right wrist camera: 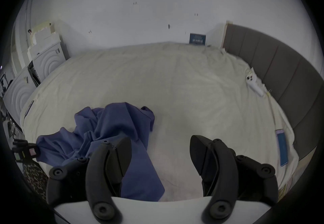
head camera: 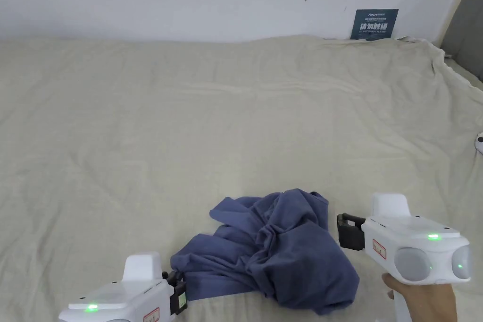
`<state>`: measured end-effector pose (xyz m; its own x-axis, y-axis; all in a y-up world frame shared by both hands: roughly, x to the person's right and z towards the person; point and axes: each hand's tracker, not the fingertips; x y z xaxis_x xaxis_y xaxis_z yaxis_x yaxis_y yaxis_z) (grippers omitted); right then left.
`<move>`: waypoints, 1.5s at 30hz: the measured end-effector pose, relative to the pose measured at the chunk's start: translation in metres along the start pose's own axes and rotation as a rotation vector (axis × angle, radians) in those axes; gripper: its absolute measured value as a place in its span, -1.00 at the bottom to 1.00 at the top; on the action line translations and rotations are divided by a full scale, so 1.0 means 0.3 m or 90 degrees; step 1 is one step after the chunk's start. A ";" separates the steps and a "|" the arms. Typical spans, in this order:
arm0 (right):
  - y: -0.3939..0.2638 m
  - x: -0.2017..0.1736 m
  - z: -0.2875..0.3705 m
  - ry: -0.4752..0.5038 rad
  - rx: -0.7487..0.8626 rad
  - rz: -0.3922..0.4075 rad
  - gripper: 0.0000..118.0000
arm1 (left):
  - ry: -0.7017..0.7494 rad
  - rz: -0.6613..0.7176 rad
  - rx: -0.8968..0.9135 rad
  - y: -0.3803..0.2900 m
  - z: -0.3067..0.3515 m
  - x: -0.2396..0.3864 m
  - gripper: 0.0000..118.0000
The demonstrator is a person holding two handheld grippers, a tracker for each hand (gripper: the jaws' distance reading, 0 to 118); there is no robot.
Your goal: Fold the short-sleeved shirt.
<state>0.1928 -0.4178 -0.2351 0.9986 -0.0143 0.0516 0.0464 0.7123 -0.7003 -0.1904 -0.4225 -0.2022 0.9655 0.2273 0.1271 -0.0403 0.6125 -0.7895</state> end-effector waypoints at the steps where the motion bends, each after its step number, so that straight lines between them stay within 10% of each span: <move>1: 0.008 0.001 -0.029 0.009 -0.014 -0.018 0.23 | -0.001 -0.001 -0.001 0.001 0.000 0.000 -0.98; 15: 0.123 -0.039 -0.385 0.019 -0.104 -0.019 0.39 | -0.009 0.010 -0.015 0.016 -0.021 -0.018 -0.98; 18: 0.119 -0.058 -0.427 0.026 -0.124 -0.003 0.05 | -0.008 0.009 -0.015 0.016 -0.021 -0.017 -0.98; 22: 0.089 -0.108 -0.398 0.053 -0.125 -0.002 -0.88 | -0.011 0.016 -0.015 0.016 -0.021 -0.019 -0.98; 45: 0.352 0.255 0.189 0.056 0.112 -0.083 -0.92 | -0.064 0.093 0.123 0.267 0.156 -0.117 -0.98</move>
<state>0.2725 -0.3039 -0.2646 0.9832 -0.1701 0.0658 0.1777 0.8117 -0.5564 -0.2395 -0.3460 -0.2418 0.9156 0.3927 0.0869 -0.2353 0.6981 -0.6762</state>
